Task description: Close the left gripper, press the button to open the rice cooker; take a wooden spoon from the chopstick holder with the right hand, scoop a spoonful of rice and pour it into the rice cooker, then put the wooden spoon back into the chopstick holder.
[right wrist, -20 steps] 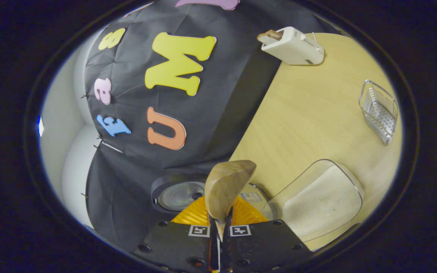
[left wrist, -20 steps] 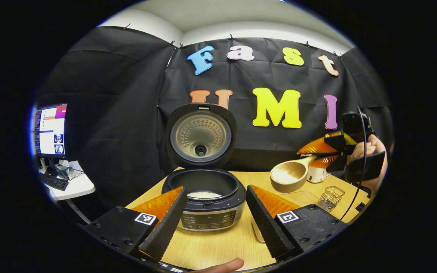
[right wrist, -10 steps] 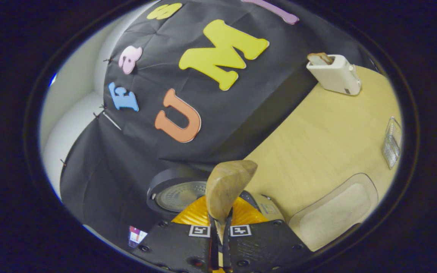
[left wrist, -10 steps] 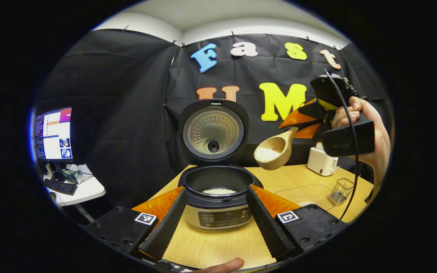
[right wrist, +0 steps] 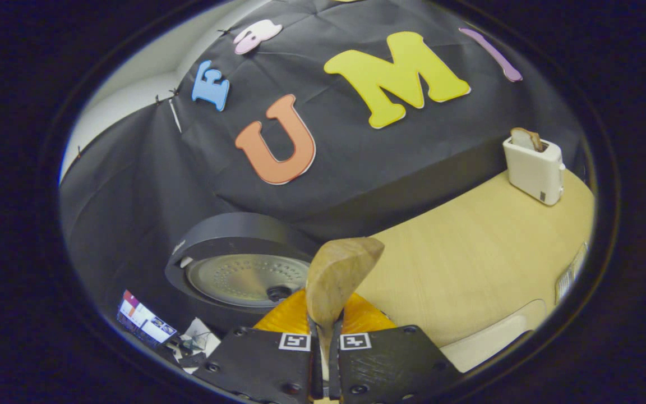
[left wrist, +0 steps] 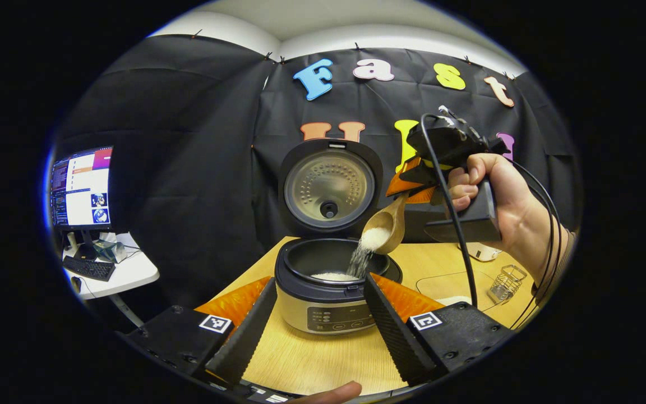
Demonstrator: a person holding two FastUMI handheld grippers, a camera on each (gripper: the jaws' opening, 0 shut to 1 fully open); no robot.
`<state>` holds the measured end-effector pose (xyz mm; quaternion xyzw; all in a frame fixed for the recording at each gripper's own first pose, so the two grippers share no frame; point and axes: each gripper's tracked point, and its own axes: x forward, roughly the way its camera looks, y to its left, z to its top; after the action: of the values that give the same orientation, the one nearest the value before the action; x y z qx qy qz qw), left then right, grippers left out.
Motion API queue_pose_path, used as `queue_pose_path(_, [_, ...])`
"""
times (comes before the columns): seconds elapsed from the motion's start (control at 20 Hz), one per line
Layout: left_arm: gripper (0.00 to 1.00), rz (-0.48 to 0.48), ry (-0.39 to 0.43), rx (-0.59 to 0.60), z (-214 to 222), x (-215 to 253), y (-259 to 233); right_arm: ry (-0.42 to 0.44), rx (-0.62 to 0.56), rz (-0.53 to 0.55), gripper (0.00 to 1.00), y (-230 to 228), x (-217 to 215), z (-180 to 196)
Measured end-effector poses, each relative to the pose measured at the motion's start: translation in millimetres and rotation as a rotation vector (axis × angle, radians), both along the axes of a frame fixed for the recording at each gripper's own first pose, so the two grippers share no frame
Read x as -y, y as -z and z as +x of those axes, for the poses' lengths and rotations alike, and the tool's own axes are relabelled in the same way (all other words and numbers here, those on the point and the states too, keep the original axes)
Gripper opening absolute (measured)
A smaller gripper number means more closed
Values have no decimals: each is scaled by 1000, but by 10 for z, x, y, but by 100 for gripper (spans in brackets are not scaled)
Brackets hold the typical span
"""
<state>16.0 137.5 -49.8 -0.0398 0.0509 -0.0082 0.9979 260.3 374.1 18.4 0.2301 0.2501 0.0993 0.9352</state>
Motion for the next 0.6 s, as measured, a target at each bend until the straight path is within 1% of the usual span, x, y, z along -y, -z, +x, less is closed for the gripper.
queue_pose_path(0.05, [100,-1,-4,-3,-2,-10,2,-3,2,-27,2,20,-19,27])
queue_pose_path(0.1, [99,-2,-7,-6,-2,-16,7,-8,12,-53,5,24,-39,54])
queue_pose_path(0.15, [99,-4,-10,-11,2,-22,16,-15,21,-78,2,33,-70,71])
queue_pose_path(0.2, [99,-8,-13,-19,-2,-27,30,-23,34,-108,2,35,-107,95])
queue_pose_path(0.25, [99,-12,-18,-27,-2,-38,44,-32,50,-140,5,36,-146,115])
queue_pose_path(0.4, [100,-12,-26,-32,11,-57,52,-90,99,-275,5,38,-295,140])
queue_pose_path(0.45, [99,-9,-32,-32,12,-66,50,-112,114,-315,2,38,-348,122])
queue_pose_path(0.5, [100,-3,-42,-39,11,-83,62,-133,124,-342,2,32,-408,103])
queue_pose_path(0.6, [98,14,-78,-59,3,-159,114,-168,147,-389,2,1,-496,58])
